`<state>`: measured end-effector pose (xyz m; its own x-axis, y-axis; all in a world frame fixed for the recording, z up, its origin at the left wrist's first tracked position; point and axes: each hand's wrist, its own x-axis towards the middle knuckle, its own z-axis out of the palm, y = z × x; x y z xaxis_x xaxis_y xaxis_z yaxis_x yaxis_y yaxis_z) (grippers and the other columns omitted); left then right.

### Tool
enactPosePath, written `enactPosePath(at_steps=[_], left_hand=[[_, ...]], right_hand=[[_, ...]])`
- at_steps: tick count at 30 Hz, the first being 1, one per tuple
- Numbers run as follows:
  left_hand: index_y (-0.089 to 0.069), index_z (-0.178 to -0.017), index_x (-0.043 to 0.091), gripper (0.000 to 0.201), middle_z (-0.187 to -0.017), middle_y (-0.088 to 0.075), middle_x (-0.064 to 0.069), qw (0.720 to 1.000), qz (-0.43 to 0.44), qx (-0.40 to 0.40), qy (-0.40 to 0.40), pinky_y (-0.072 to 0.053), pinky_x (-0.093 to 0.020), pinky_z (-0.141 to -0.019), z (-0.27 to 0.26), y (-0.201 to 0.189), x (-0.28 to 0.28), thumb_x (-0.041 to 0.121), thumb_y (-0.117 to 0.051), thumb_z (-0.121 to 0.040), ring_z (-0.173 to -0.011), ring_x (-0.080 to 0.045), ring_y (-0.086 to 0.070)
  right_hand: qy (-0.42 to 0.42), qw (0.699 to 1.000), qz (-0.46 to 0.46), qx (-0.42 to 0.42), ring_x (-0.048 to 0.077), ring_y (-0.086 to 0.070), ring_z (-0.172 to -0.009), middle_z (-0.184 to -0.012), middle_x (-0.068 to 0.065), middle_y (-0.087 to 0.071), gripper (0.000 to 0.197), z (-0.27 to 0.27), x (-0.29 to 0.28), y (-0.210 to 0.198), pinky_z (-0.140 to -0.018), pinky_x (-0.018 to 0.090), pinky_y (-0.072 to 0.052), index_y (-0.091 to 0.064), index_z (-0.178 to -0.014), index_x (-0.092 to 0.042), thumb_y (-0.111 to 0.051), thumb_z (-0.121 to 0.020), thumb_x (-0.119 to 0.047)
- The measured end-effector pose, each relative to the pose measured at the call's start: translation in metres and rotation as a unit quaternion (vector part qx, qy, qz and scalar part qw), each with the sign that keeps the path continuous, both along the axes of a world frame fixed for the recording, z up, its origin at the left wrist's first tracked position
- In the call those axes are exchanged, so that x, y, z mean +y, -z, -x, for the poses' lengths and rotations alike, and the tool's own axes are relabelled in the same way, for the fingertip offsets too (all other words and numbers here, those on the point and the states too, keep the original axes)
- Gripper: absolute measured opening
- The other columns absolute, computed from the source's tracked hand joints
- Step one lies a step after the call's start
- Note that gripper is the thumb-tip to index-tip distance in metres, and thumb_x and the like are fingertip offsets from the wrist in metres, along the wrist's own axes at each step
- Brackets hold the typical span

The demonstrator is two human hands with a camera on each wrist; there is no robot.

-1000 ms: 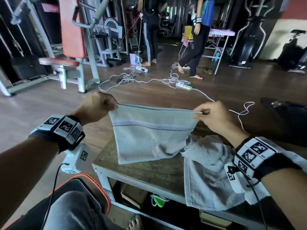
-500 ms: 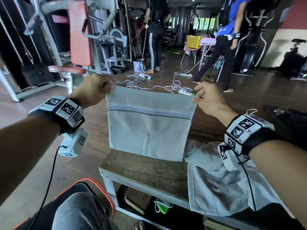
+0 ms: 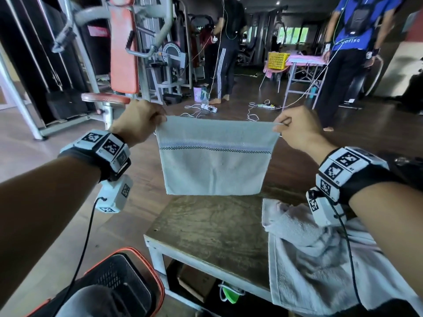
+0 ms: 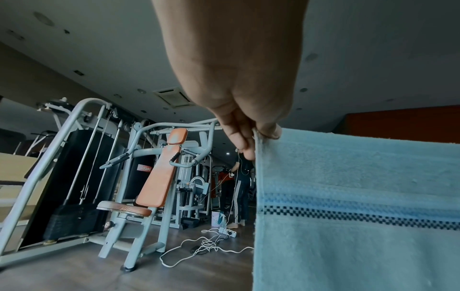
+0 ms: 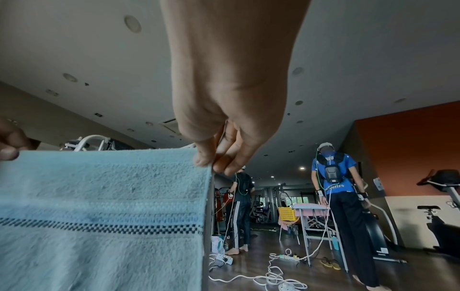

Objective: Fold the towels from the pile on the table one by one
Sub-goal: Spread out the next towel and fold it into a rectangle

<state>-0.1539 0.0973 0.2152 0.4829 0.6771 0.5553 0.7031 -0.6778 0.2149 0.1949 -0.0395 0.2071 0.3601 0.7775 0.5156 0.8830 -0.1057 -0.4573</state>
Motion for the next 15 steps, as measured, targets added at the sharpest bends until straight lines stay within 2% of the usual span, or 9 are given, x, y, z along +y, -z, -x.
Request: enactPosePath(at_steps=[2,4,7,11,14,15], left_hand=[[-0.073,-0.099,0.002,0.013,-0.073,-0.061,-0.005,1.0,0.023,0.015,0.007,-0.047,-0.029,-0.074,0.0,0.004,-0.001,0.006,-0.063,-0.092,-0.065,-0.021,-0.056],[-0.074,-0.1,0.003,0.012,-0.07,-0.061,-0.003,0.999,0.037,0.036,0.012,-0.043,-0.025,-0.07,-0.001,0.008,-0.002,0.005,-0.066,-0.09,-0.059,-0.013,-0.054],[-0.075,-0.102,0.008,0.017,-0.084,-0.074,-0.009,0.998,0.061,0.03,0.016,-0.044,-0.023,-0.071,0.001,0.016,0.001,0.01,-0.075,-0.084,-0.071,-0.018,-0.063],[-0.076,-0.094,0.011,0.011,-0.084,-0.075,-0.007,0.997,0.075,0.019,0.022,-0.053,-0.026,-0.073,0.0,0.025,0.004,0.015,-0.075,-0.085,-0.078,-0.021,-0.068],[-0.075,-0.089,0.013,0.006,-0.074,-0.072,-0.005,0.996,0.079,0.02,0.032,-0.043,-0.008,-0.061,-0.001,0.03,0.005,0.019,-0.072,-0.088,-0.069,-0.018,-0.064],[-0.075,-0.089,0.014,0.007,-0.072,-0.071,-0.004,0.996,0.08,0.023,0.037,-0.041,-0.006,-0.059,-0.002,0.032,0.005,0.019,-0.071,-0.089,-0.067,-0.017,-0.064]], right_hand=[[-0.003,1.0,0.011,0.006,0.015,-0.062,-0.072,-0.083,0.007,-0.074,0.009,-0.002,-0.002,0.002,-0.066,0.019,-0.041,-0.077,-0.09,-0.009,-0.074,-0.083,-0.005],[-0.006,1.0,0.02,0.013,0.009,-0.059,-0.066,-0.083,0.005,-0.073,0.012,-0.006,-0.002,0.006,-0.062,0.016,-0.042,-0.078,-0.092,-0.01,-0.075,-0.082,-0.003],[-0.011,0.999,0.019,0.04,0.001,-0.056,-0.062,-0.078,0.003,-0.072,0.013,-0.01,-0.001,0.012,-0.057,0.011,-0.041,-0.078,-0.088,-0.013,-0.079,-0.079,-0.004],[-0.026,0.996,0.036,0.072,0.005,-0.058,-0.065,-0.079,0.004,-0.073,0.012,-0.017,-0.003,0.02,-0.062,0.017,-0.046,-0.078,-0.087,-0.013,-0.08,-0.078,-0.005],[-0.04,0.995,0.047,0.074,0.01,-0.062,-0.07,-0.079,0.002,-0.072,0.012,-0.024,-0.008,0.028,-0.074,0.027,-0.053,-0.079,-0.087,-0.014,-0.076,-0.082,-0.004],[-0.039,0.995,0.05,0.073,0.012,-0.063,-0.073,-0.08,0.002,-0.073,0.013,-0.026,-0.009,0.03,-0.075,0.029,-0.053,-0.079,-0.088,-0.014,-0.075,-0.083,-0.003]])
